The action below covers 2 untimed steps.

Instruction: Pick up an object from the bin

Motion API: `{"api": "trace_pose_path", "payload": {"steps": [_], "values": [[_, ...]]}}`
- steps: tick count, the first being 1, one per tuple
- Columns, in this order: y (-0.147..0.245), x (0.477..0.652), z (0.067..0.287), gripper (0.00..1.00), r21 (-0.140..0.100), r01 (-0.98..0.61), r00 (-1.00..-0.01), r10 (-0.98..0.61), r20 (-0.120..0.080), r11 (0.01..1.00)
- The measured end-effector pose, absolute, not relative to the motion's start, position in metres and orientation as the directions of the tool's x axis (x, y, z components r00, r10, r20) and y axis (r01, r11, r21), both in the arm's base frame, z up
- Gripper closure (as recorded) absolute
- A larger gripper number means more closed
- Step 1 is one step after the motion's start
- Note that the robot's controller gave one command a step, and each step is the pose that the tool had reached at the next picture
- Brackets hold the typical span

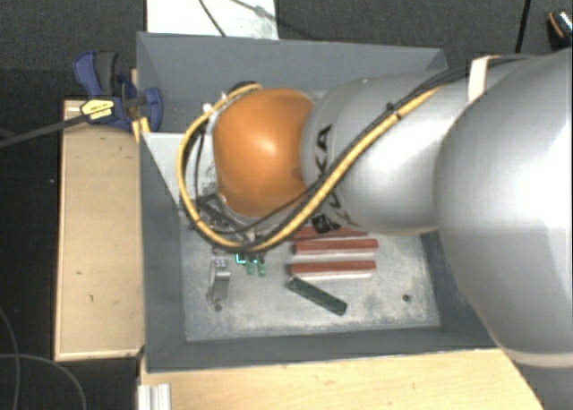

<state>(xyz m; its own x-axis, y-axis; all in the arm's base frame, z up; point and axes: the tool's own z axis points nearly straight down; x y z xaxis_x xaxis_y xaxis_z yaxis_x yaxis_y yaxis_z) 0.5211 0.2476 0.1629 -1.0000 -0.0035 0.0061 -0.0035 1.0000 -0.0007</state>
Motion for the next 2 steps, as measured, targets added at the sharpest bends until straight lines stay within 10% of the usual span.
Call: {"api": "trace_pose_path", "payload": {"steps": [1, 2], "values": [[0.167, 0.573, 0.099, 0.00, -0.004, -0.100, -0.995, -0.100, 0.003, 0.995], [0.089, 0.552, 0.069, 0.00, -0.003, -0.224, -0.974, -0.224, 0.003, 0.974]]}}
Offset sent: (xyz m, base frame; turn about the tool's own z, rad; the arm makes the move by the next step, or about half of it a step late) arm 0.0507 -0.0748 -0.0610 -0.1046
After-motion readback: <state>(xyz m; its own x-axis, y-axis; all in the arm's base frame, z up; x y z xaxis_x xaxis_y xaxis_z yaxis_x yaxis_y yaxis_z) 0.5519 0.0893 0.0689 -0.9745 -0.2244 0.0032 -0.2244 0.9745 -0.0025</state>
